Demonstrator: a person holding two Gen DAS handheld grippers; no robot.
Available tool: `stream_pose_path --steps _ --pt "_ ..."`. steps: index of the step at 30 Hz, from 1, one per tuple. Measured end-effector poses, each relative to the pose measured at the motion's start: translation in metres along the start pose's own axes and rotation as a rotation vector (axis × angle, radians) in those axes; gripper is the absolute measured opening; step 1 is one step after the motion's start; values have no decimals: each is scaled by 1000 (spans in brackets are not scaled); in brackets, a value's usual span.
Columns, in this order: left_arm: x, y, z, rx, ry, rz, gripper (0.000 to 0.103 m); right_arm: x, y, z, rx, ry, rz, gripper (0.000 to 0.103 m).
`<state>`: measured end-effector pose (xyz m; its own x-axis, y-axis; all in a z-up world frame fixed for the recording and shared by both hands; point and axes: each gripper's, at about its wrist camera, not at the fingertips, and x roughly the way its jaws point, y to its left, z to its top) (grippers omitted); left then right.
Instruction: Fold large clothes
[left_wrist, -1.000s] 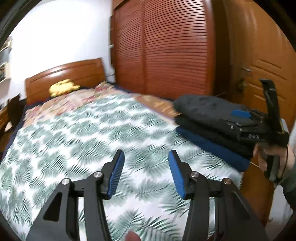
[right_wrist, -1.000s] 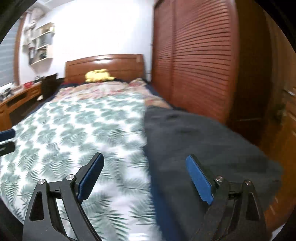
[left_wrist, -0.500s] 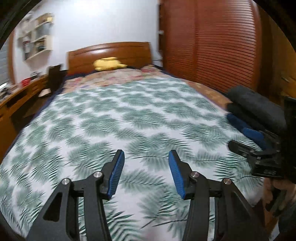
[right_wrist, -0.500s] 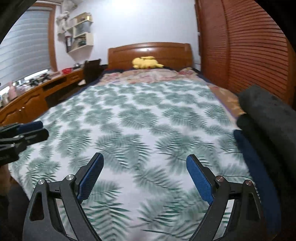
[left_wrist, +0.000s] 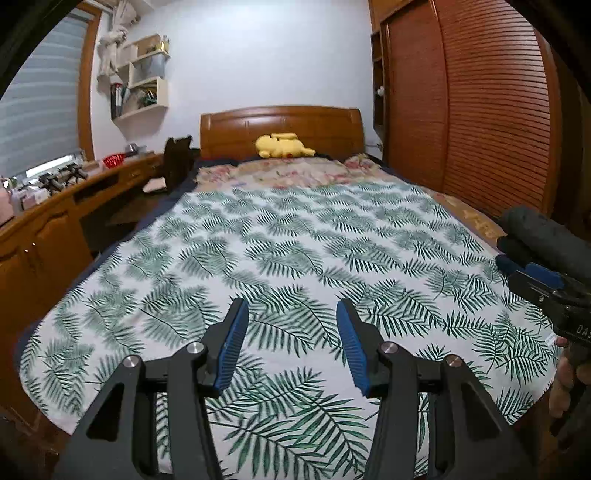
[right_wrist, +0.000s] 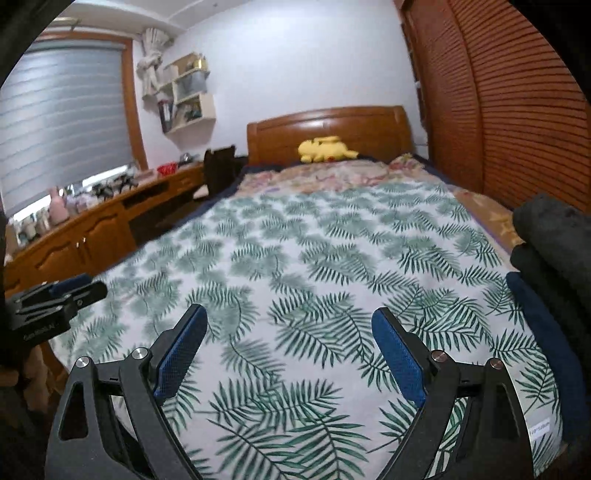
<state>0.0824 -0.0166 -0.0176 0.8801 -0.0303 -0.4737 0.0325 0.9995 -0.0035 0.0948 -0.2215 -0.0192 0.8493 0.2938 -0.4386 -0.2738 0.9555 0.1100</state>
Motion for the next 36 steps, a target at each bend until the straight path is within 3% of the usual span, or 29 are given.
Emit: stream_pose_path --steps 14,36 --pt "-28 7 3 -25 -45 -15 49 -18 15 5 -26 -29 -9 92" --pt "-27 3 -1 -28 -35 -18 49 -25 19 2 -28 -48 -16 92"
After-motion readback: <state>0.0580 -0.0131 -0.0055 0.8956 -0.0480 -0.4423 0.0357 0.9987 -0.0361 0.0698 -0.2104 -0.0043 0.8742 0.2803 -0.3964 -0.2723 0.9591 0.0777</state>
